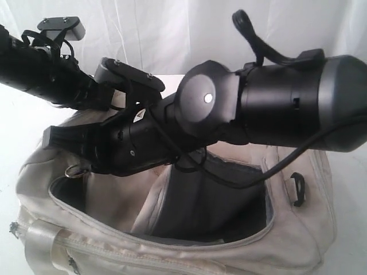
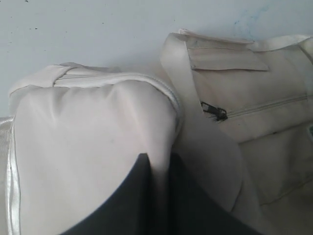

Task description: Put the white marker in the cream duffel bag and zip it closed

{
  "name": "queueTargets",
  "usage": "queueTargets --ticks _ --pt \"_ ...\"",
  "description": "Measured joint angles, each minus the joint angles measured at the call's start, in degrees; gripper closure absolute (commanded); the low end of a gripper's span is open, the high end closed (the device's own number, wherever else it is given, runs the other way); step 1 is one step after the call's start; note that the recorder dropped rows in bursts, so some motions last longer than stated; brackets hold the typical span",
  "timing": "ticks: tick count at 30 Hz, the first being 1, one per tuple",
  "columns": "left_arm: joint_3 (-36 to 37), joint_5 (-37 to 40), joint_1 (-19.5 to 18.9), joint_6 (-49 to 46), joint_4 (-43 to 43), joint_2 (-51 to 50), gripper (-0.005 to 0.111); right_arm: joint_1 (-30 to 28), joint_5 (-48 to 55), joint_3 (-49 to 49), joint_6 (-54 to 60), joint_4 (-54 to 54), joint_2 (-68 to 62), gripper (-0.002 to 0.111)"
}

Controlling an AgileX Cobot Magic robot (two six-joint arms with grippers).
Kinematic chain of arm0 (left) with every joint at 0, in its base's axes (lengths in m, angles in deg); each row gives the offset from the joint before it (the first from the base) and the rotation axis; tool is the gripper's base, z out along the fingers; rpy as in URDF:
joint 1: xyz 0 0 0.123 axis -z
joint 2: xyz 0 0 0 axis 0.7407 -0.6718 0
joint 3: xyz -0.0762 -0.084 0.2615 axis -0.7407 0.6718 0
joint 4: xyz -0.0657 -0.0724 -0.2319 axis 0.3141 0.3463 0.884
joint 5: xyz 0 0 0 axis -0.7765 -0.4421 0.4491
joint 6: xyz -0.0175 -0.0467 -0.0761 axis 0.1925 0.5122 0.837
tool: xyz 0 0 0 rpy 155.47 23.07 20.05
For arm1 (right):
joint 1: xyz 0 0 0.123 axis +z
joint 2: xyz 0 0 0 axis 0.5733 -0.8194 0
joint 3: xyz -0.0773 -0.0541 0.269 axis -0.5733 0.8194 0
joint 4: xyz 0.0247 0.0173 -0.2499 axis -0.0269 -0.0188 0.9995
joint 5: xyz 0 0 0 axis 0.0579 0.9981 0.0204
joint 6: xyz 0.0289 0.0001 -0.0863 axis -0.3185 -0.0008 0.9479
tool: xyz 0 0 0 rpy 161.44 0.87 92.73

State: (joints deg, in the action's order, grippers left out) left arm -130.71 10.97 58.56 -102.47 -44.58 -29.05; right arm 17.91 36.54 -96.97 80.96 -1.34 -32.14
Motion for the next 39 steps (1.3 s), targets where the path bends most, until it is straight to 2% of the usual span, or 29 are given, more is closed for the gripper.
queueTargets --ticks 7,13,15,19,21,27,39 --pt "0.0 -1.5 0.0 0.0 0.0 0.0 0.106 0.5 5.6 0.0 4.0 -0.9 3.6 0.104" --pt "0.0 -1.5 0.0 0.0 0.0 0.0 0.106 0.5 6.5 0.0 4.4 -0.9 3.6 0.103" --pt "0.0 -1.5 0.0 0.0 0.0 0.0 0.106 0.5 5.0 0.0 4.5 -0.9 3.6 0.096" --pt "0.0 -1.5 0.0 0.0 0.0 0.0 0.106 0.5 0.2 0.0 3.9 -1.7 3.5 0.069" --pt "0.0 -1.5 0.0 0.0 0.0 0.0 0.106 0.5 -1.9 0.0 2.7 -3.9 2.7 0.064" --pt "0.0 -1.5 0.0 0.0 0.0 0.0 0.106 0.6 -5.5 0.0 3.3 -12.9 -1.6 0.064" --pt "0.0 -1.5 0.0 0.0 0.0 0.0 0.106 0.7 -8.8 0.0 4.5 -14.4 -5.4 0.064"
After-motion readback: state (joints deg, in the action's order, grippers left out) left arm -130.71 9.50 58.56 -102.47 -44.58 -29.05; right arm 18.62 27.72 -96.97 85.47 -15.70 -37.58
